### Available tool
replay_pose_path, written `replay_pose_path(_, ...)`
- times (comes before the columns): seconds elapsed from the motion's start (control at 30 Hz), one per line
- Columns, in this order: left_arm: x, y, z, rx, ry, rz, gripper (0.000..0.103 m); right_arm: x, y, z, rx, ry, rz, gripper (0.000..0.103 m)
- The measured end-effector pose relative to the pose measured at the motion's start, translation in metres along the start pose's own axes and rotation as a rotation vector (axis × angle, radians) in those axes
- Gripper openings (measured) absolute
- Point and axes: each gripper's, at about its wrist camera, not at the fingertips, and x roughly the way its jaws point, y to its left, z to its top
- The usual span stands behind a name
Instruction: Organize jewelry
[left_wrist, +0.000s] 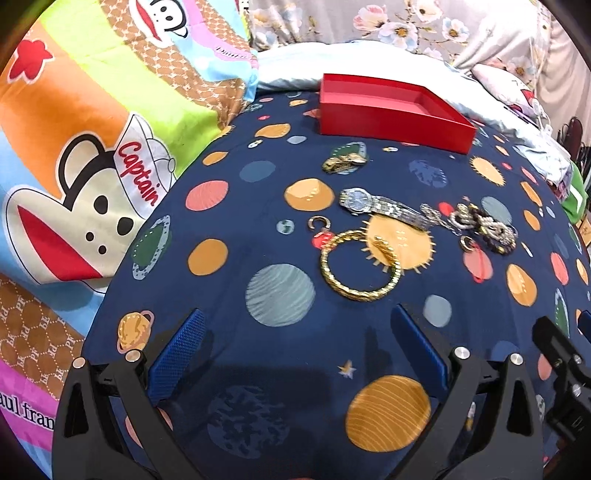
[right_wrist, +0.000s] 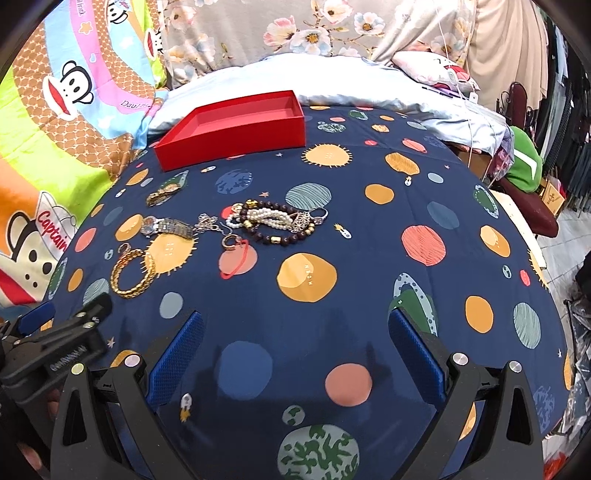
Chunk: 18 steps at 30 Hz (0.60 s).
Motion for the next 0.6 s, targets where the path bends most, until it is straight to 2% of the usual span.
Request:
replay_pose_path(0.2, 0.012, 0.000, 0.006, -0.015, 0.015, -0.024, 0.098, 0.015, -0.014, 0.007, 0.019, 0.021, 0.002, 0.098)
replay_pose_path(0.47, 0.031, -0.031, 0.015, 0.048, 0.025, -0.054, 0.098, 0.029, -0.026, 0.017, 0.041, 0.033, -0.001, 0.098)
replay_pose_path(0.6, 0.043, -0.035, 0.018, 0.047, 0.042, -0.061, 0.096, 0.035, -0.031, 0.021, 0.053, 0.042, -0.002, 0.098)
